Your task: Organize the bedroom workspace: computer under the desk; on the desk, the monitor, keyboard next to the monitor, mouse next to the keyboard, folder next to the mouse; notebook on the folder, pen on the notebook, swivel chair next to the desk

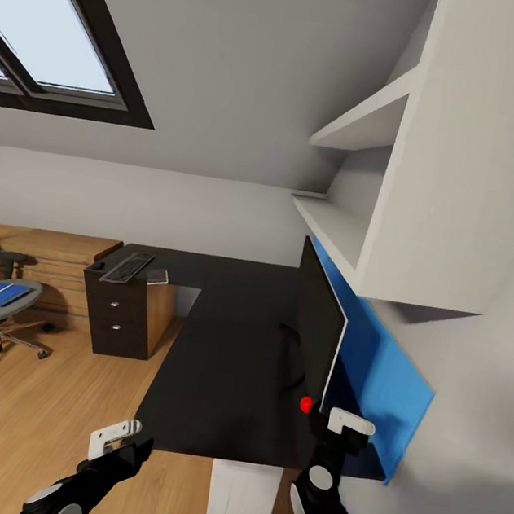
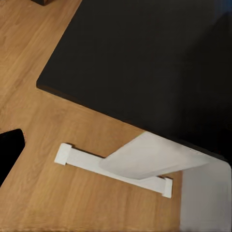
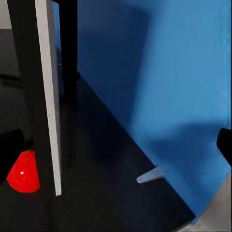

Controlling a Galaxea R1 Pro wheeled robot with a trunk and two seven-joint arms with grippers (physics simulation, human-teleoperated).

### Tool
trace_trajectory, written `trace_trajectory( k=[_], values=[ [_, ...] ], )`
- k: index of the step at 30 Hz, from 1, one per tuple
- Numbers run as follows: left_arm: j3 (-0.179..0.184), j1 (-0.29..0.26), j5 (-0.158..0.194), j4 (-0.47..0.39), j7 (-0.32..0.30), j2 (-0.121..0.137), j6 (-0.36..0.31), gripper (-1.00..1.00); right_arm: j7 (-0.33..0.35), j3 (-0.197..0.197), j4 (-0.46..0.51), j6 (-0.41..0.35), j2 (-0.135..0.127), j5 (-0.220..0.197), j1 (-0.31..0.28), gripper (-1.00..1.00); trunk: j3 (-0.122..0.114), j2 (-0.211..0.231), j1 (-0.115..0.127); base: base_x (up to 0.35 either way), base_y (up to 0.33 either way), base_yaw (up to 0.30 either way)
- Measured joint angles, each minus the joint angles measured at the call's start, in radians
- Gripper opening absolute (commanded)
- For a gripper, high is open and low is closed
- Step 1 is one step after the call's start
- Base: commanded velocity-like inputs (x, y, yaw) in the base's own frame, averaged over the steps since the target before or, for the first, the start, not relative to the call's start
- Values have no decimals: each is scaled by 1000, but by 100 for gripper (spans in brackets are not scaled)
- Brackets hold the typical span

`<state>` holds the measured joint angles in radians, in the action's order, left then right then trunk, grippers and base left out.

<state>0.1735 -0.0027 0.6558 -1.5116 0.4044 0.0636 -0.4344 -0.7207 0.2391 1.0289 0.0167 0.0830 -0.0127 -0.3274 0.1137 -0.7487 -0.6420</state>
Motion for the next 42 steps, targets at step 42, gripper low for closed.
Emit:
trace_trajectory(
  k=[42],
  values=[
    [22,0,-1,712,-9,8,394,100,167,13,-902,533,-9,-19,-3,100,0,0,1,-86,269,0]
  ],
)
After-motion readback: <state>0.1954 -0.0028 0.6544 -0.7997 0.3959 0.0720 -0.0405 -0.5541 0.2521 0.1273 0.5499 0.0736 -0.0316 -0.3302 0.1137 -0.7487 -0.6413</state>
